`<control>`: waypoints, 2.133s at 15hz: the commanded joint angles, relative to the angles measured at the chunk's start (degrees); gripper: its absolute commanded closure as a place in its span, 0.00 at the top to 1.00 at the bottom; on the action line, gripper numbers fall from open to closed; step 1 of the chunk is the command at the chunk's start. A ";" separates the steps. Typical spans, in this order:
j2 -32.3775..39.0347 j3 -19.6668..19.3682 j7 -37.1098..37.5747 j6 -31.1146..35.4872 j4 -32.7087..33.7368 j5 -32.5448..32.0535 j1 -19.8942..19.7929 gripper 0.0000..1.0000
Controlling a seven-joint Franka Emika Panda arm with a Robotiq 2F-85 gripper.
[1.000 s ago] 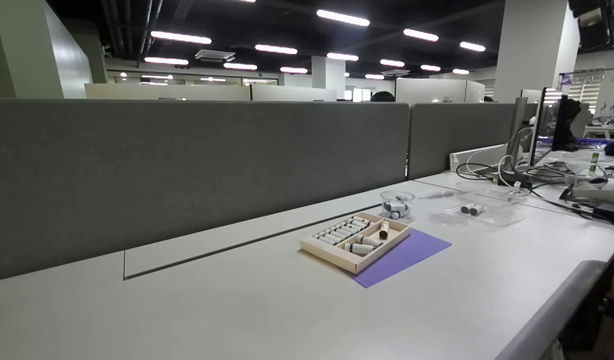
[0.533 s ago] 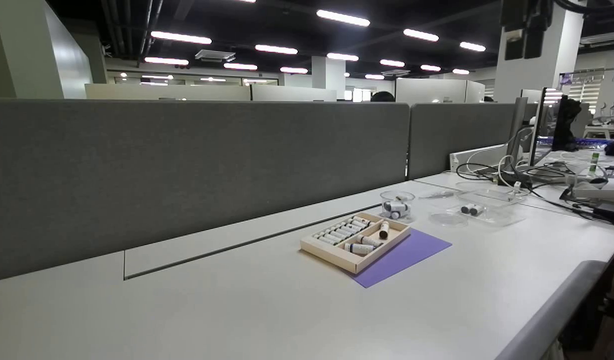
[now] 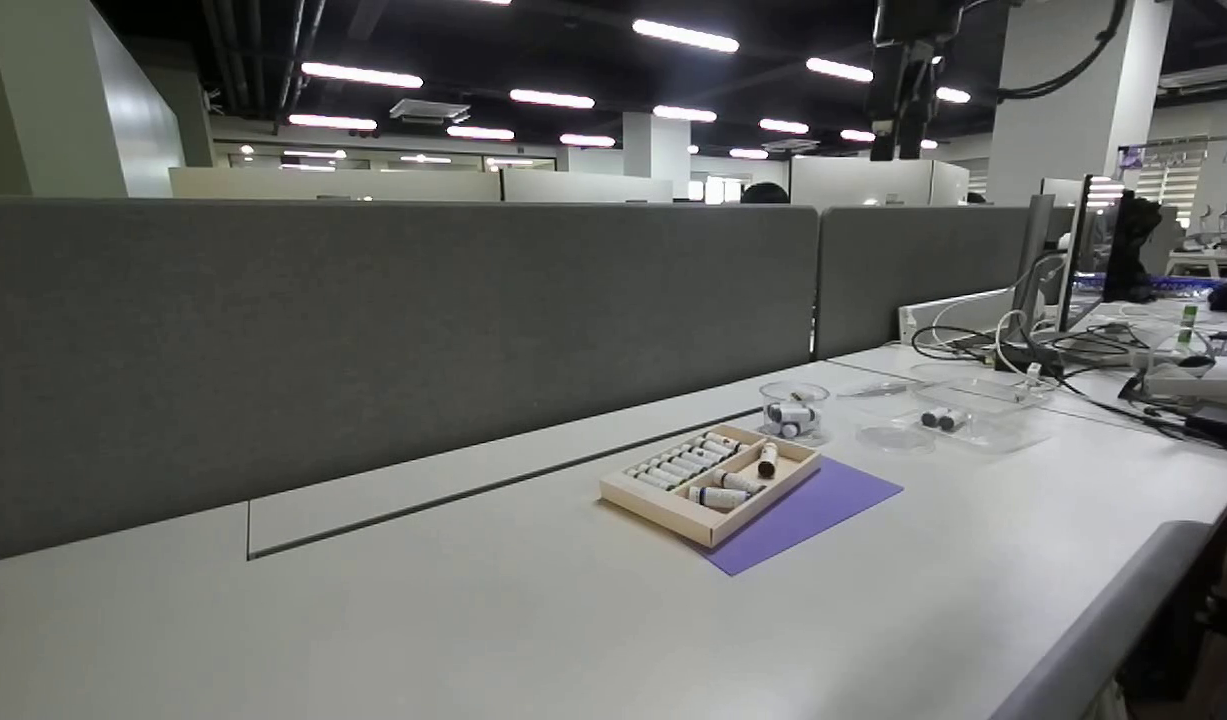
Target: Remove one object from the bottom part of the tray and place it on the table
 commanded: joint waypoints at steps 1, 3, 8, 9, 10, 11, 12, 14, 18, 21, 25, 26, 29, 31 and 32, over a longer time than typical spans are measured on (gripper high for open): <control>13.99 -1.09 -2.30 -7.47 14.36 3.14 -0.86 1.00; 10.31 -0.04 -1.70 -4.90 9.25 2.32 -1.66 1.00; 17.52 0.29 -1.24 -8.55 15.95 2.87 -2.65 1.00; 17.41 0.28 -1.23 -8.80 16.07 2.88 -2.65 1.00; 17.25 0.27 -1.23 -8.93 16.10 2.89 -2.64 1.00; 17.16 0.27 -1.22 -8.98 16.11 2.89 -2.63 1.00; 17.14 0.26 -1.22 -8.99 16.12 2.90 -2.63 1.00; 17.15 0.27 -1.22 -9.00 16.12 2.91 -2.63 1.00; 22.44 0.43 -3.33 0.22 15.92 3.38 -3.46 1.00; 27.89 1.14 -4.90 7.36 16.25 4.64 -4.36 1.00; 34.26 3.22 -5.43 10.77 16.21 6.18 -5.39 1.00; 35.45 3.90 -5.56 11.01 15.94 6.57 -5.54 1.00; 39.20 5.34 -5.16 12.70 15.84 5.40 -5.47 0.66; 41.74 5.86 -4.79 13.59 16.45 4.44 -5.39 0.49; 43.02 6.09 -4.65 13.47 16.95 4.28 -5.48 0.42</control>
